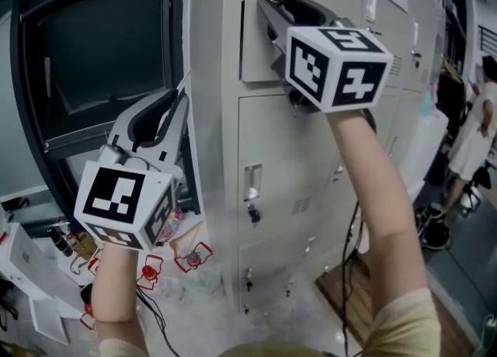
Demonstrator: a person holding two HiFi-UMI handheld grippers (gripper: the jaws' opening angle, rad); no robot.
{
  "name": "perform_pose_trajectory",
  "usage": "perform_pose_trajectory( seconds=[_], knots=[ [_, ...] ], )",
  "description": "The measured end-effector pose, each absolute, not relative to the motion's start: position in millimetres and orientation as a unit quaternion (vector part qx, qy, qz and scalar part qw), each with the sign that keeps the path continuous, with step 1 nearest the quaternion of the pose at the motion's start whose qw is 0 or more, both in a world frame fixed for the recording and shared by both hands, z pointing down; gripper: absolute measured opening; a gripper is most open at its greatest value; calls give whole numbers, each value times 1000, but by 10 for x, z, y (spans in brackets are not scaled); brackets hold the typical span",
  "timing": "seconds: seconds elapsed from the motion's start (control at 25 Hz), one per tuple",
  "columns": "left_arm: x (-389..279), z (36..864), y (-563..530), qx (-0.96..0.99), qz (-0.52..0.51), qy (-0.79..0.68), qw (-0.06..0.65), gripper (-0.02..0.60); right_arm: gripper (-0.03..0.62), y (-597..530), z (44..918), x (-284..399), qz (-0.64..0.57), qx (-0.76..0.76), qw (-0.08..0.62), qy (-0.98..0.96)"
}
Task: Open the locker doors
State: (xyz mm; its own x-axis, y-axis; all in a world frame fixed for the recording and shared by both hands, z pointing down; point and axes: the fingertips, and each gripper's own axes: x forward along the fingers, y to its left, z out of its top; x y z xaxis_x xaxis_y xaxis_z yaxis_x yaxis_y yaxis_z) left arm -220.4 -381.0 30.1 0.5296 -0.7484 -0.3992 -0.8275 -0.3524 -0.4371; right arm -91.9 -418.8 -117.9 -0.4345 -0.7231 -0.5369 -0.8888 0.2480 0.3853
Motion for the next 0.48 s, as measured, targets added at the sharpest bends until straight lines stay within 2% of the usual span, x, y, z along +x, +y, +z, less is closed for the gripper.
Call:
perform_pose_trajectory(
  seconds=[0.48],
  knots=[
    [-2210, 341, -3882, -828, 68, 470, 298, 20, 71, -4141, -1217, -831, 326, -540, 123, 766]
  ],
)
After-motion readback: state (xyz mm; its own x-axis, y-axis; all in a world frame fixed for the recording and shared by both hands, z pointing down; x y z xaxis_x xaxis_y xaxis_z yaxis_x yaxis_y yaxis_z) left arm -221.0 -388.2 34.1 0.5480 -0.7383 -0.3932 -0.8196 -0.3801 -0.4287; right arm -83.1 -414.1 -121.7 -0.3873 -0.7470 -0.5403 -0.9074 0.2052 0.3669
